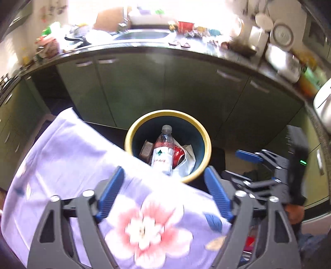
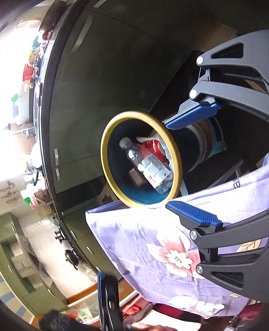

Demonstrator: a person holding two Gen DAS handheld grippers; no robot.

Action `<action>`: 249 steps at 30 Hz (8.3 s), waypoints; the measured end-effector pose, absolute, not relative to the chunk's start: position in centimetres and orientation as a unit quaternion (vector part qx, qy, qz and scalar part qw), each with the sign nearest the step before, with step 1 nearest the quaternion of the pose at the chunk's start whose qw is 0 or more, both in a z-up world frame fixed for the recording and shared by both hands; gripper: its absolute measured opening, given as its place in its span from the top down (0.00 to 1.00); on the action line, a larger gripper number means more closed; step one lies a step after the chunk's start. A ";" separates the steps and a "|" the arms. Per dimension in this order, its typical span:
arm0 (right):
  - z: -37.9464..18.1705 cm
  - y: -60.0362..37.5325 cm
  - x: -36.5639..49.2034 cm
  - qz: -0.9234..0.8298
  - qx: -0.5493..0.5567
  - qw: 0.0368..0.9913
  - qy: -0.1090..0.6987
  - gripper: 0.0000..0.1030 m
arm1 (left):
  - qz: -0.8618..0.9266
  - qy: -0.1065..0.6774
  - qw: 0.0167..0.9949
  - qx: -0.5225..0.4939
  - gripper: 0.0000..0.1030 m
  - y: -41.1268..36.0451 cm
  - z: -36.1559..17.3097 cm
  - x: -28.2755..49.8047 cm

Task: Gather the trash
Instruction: 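Lift the brown tray, carry it over the bin, open the left gripper, then reach to the clear plastic cup and grasp its rim with the right gripper, then carry the clear cup over the bin and open the right gripper, then grasp the white supplement bottle with the left gripper, then lift the supplement bottle, carry it over the bin, open the left gripper, then reach to the crumpled snack wrapper and grasp it with the right gripper, then carry the wrapper over the bin and open the right gripper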

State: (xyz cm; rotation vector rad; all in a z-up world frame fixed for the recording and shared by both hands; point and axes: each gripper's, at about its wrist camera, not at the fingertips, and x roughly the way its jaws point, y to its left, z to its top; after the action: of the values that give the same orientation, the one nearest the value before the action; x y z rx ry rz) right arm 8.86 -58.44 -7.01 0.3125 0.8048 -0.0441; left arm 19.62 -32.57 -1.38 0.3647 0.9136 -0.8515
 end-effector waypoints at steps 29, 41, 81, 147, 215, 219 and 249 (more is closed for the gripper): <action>-3.9 -28.1 4.8 0.321 -0.070 0.879 0.346 0.51 | -0.135 0.342 0.928 -0.062 0.07 1.6 -1.7 5.0; -8.8 -24.1 7.9 0.289 -0.096 0.872 0.383 0.86 | -0.116 0.356 0.925 -0.067 0.07 3.1 -3.7 3.8; -12.7 -57.8 23.5 -0.148 0.039 0.870 0.468 0.62 | -0.153 0.406 0.900 -0.045 0.07 -0.8 -6.3 5.4; -7.4 -53.1 13.4 0.043 0.159 0.914 0.371 0.40 | -0.103 0.667 0.737 0.038 0.56 -10.5 -8.2 20.6; -7.2 -28.6 13.5 0.330 -0.026 0.834 0.441 0.40 | -0.044 0.350 0.928 -0.122 0.14 9.0 -0.5 4.7; -6.5 -22.4 11.5 0.436 -0.052 0.786 0.436 0.40 | -0.031 0.350 0.925 -0.148 0.14 11.6 -1.6 3.5; -9.0 -13.4 7.8 0.553 -0.291 0.662 0.415 0.66 | -0.032 0.361 0.918 -0.162 0.13 14.5 -4.6 1.4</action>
State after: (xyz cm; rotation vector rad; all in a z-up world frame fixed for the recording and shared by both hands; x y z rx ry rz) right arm 7.75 -13.42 -8.96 -0.6573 0.9375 1.2505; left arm 1.37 14.49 -4.56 -0.3323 0.7421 -0.0661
